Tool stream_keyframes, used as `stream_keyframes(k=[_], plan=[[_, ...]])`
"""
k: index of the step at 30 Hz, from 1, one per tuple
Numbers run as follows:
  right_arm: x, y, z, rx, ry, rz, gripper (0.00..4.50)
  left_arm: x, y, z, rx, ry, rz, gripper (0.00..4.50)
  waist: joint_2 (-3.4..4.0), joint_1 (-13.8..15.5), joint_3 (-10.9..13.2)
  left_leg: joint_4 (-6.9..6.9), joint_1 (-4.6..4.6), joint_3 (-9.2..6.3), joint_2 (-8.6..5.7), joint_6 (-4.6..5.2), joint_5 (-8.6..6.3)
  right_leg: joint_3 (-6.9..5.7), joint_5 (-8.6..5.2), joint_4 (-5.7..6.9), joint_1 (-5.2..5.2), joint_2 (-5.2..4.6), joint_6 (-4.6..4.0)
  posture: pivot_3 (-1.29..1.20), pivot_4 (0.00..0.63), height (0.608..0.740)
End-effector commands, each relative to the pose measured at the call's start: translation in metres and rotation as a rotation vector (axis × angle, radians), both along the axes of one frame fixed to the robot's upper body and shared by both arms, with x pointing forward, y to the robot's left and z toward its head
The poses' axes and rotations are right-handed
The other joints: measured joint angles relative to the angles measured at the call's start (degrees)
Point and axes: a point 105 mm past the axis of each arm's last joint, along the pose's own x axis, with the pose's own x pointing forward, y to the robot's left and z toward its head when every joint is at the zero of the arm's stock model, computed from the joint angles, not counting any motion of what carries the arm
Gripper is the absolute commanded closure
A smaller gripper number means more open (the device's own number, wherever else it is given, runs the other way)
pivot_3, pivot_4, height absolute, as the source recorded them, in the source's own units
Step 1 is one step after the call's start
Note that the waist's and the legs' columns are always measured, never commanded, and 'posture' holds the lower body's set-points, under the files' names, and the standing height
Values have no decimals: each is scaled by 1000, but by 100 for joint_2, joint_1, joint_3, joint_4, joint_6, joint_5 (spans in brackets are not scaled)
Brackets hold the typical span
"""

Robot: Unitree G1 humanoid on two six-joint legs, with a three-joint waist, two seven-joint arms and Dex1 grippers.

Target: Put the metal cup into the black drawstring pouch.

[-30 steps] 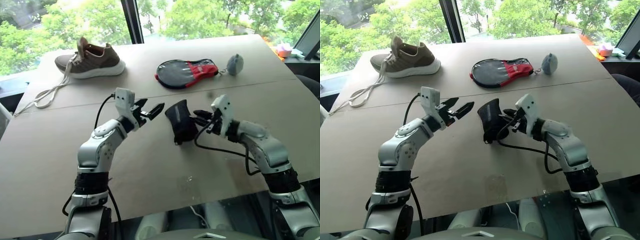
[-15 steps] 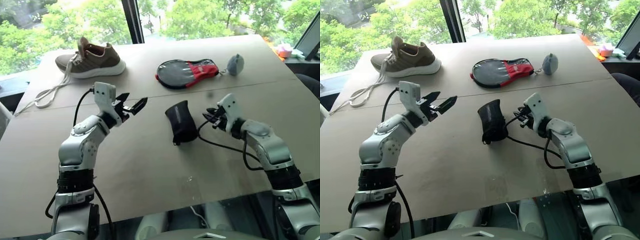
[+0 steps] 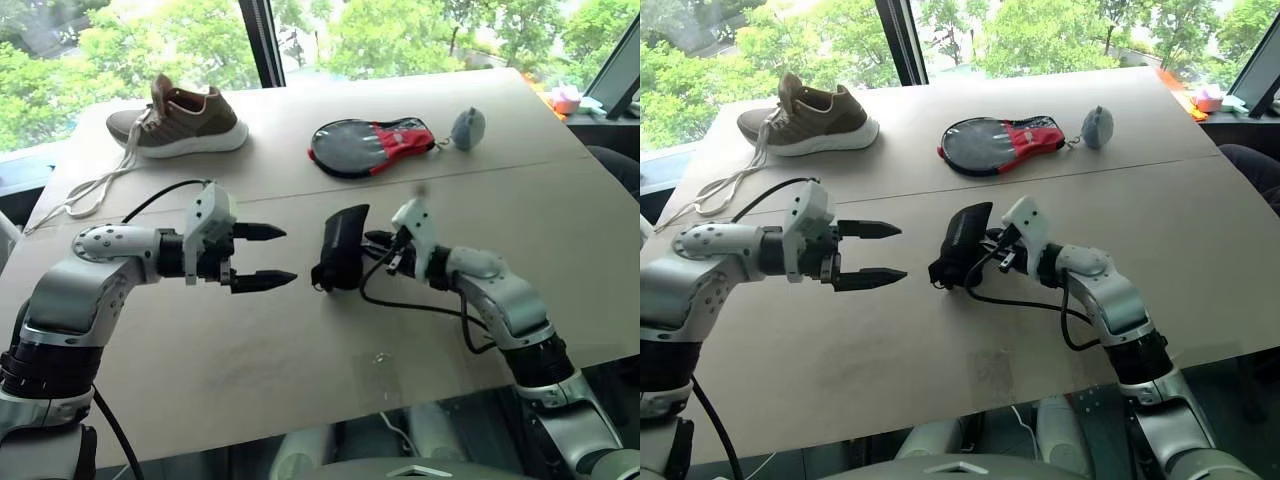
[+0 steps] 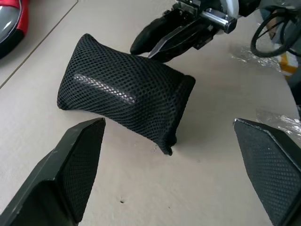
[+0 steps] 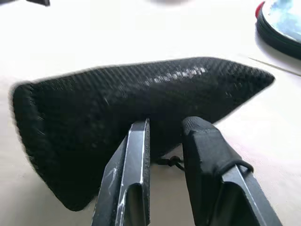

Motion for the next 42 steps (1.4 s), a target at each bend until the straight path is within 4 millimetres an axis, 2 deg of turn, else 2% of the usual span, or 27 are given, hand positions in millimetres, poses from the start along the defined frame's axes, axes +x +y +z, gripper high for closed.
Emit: stream_keyframes(k=[1,3,7,9,11,14,16,18,20,23,25,29,32,37,40,42], plan=[[-5,1,25,41,-70,19,3428,0,7,5,7,-42,10,14,0,-10,0,-2,0,-2,0,0,0,0,0,0,0,1,0,0,150,740],[8,-10,14,-18,-65,-63,3428,-3,5,5,-12,-37,2,14,-1,-6,0,-2,0,0,-1,0,0,-5,0,0,0,1,0,0,150,740],[40,-48,-3,-163,-65,-279,3428,-5,8,4,-18,-29,14,14,1,7,1,-2,1,0,-2,0,0,-8,0,1,0,1,0,0,150,740],[43,-60,-12,-260,-83,-293,3428,-6,11,4,-18,-26,25,14,3,3,2,-3,1,1,-2,0,0,-7,0,2,-2,1,0,0,150,740],[38,-62,-24,-340,-63,-248,3428,-7,14,2,-13,-18,35,14,3,-11,2,-7,1,3,-2,0,0,-5,0,-1,-4,0,0,0,150,740],[20,-39,-38,-407,-51,-87,3428,-9,14,-1,-11,-9,35,14,3,-56,2,-21,3,10,3,0,0,3,0,-3,-5,2,0,0,150,740],[16,-13,-31,-346,-58,-32,3428,-9,13,-4,-13,0,31,14,3,-75,2,-26,5,13,7,0,1,7,0,-2,-7,5,0,0,150,740],[13,16,-13,-239,-73,13,3428,-10,11,-8,-12,15,26,14,4,-88,3,-29,8,15,10,-1,1,20,0,6,-11,8,0,0,150,740],[12,39,16,-72,-74,28,3428,-13,9,-12,-7,30,15,14,4,-83,3,-28,8,16,9,-2,1,26,0,11,-14,7,0,0,150,740],[14,51,54,154,-78,23,3428,-16,6,-12,-25,42,7,14,2,-48,1,-28,8,14,8,-2,2,30,0,10,-17,7,-1,0,150,740],[16,49,65,233,-57,13,3428,-17,6,-12,-28,38,10,14,-3,12,-2,-28,7,1,3,-2,1,16,0,2,-12,3,-1,0,150,740],[25,31,35,64,-70,-48,3428,-13,17,-3,-36,-5,56,14,-7,44,-4,-27,7,-3,-13,0,2,-17,1,-19,2,4,0,0,150,740],[21,23,24,-12,-85,-30,3428,-9,30,-3,5,-25,98,14,0,-4,0,-27,7,-2,-10,-1,2,-16,1,-15,-2,-2,0,0,150,740],[-15,35,-2,-116,-20,169,3428,-5,36,-2,15,-60,119,14,0,-120,-1,-54,9,5,7,-10,7,-6,0,-2,-18,3,-2,0,150,740],[-26,45,-6,-128,-7,227,3428,-5,39,6,4,-73,117,14,0,-137,-1,-52,9,6,8,-10,7,-8,0,-2,-18,2,-2,0,150,740],[-26,49,-7,-132,-10,226,3428,-17,43,4,24,-13,93,14,-3,-143,-2,-46,9,6,6,-10,7,-8,1,-1,-17,2,-2,0,150,740]])
